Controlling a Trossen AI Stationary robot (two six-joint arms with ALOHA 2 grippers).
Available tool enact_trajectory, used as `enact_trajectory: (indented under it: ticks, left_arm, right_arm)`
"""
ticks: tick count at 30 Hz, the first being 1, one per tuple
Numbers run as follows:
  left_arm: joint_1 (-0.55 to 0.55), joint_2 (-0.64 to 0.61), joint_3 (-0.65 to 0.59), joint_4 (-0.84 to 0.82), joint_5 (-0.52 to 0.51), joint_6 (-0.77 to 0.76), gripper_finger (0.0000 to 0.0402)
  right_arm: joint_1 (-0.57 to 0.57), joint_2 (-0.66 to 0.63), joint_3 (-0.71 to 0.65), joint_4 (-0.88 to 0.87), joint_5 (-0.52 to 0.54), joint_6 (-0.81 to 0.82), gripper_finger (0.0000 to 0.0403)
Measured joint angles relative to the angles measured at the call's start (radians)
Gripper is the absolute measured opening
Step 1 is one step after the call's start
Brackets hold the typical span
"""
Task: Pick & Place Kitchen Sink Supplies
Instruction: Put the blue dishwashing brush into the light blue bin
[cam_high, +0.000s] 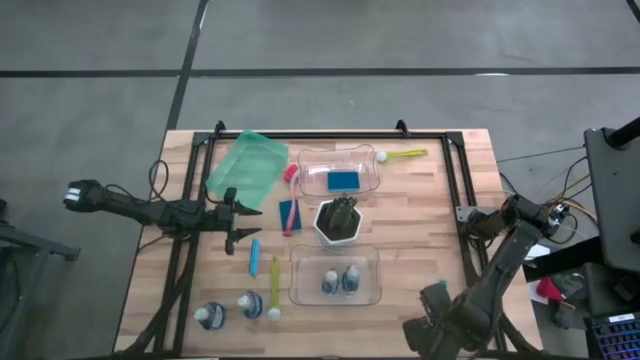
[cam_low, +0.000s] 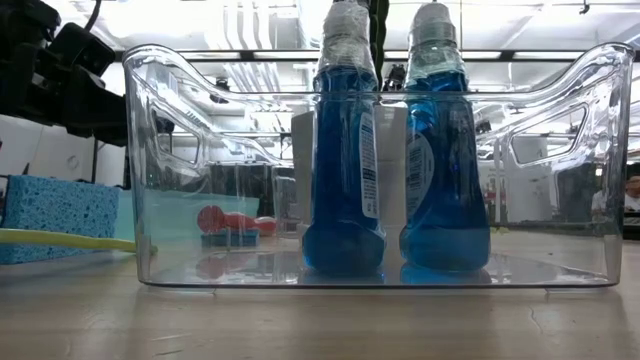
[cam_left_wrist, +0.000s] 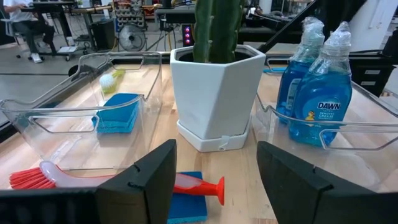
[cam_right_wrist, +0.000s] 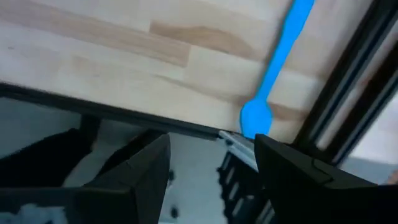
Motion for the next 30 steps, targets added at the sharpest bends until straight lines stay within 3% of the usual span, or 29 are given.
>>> enact_trajectory:
  ticks: [3, 8, 16, 30]
  left_arm:
    - [0.000, 0.000, 0.000, 0.000, 0.000, 0.000, 0.0218]
    - [0.000, 0.000, 0.000, 0.000, 0.000, 0.000, 0.0218]
    - [0.000, 0.000, 0.000, 0.000, 0.000, 0.000, 0.0218]
    - [0.000, 0.000, 0.000, 0.000, 0.000, 0.000, 0.0218]
  right_arm:
    - [0.028, 0.000, -0.070, 0.099, -0.006, 0.092, 0.0228]
    - [0.051, 0.000, -0.181, 0.234, -0.056, 0.109, 0.0227]
    - [0.076, 0.000, -0.312, 0.255, -0.071, 0.109, 0.0219]
    - [0.108, 0.000, -0.558, 0.504, -0.092, 0.112, 0.0219]
